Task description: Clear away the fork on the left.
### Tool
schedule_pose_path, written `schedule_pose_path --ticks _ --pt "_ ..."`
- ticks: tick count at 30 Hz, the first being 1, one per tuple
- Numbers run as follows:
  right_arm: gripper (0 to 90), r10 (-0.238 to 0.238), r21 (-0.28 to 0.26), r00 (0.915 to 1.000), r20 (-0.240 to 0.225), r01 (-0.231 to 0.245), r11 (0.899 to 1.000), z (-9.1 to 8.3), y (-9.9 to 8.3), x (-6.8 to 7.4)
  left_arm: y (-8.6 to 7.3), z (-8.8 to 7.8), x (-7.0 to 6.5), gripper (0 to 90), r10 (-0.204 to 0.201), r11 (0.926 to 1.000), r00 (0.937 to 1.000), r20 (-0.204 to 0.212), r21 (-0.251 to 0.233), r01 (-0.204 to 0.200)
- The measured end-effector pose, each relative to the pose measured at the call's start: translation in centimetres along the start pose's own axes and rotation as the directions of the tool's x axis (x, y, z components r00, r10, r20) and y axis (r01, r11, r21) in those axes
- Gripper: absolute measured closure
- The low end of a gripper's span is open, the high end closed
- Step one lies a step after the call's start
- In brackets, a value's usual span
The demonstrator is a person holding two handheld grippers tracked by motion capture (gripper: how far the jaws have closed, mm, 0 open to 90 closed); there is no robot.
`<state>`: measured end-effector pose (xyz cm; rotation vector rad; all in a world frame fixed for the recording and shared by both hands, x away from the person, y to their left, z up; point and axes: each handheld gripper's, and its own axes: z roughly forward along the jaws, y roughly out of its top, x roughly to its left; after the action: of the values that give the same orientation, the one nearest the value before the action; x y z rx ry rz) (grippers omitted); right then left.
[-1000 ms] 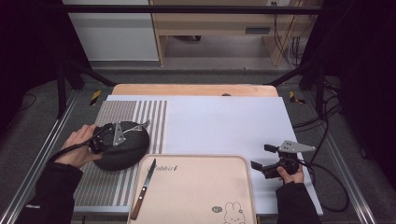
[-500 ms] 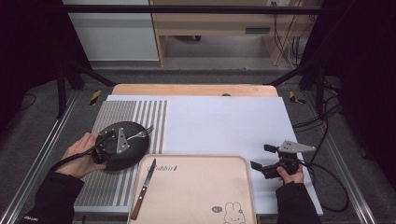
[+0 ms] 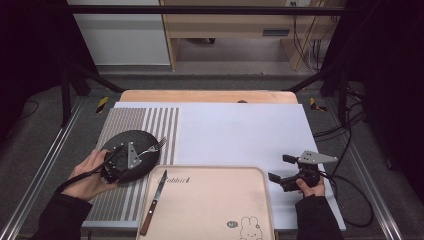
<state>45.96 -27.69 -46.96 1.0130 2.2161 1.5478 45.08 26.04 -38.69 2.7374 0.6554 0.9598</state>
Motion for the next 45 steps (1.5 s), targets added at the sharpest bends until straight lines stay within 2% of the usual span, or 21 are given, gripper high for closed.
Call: schedule_pose_path --ticks 12,17,22,30,38,41,45 --pt "0.4 -0.002 -0.002 1.0 -0.001 0.002 1.0 -0.1 0.1 0.0 1.1 -1.1 -1.9 76.6 -0.057 0.9983 0.9983 0.012 0.008 0.057" --pt "0.4 -0.002 -0.002 1.0 0.0 0.002 1.0 -0.1 0.1 0.0 1.4 -1.4 -2.5 76.6 -0.107 0.9942 0.9937 0.034 0.017 0.106" --pt "0.4 -0.002 -0.002 1.0 -0.001 0.002 1.0 -0.1 0.1 0.0 1.6 -1.5 -3.2 76.6 -0.15 0.9883 0.9879 0.038 0.032 0.149" --pt "0.4 -0.001 -0.004 1.0 -0.002 0.001 1.0 -0.1 0.1 0.1 1.7 -2.0 -4.0 76.6 -0.216 0.976 0.9755 0.042 0.035 0.215" --pt "0.4 -0.001 0.0 1.0 -0.001 0.001 1.0 0.0 0.0 0.1 2.0 -2.1 -4.7 76.6 -0.287 0.9578 0.9561 0.059 0.034 0.285" --pt "0.4 -0.002 0.003 1.0 0.0 0.002 1.0 0.0 0.0 0.1 2.1 -2.3 -5.1 76.6 -0.316 0.9488 0.9464 0.068 0.033 0.314" --pt "0.4 0.0 -0.001 1.0 0.0 0.0 1.0 -0.1 0.0 0.1 2.3 -2.6 -5.5 76.6 -0.343 0.9391 0.9369 0.065 0.037 0.342"
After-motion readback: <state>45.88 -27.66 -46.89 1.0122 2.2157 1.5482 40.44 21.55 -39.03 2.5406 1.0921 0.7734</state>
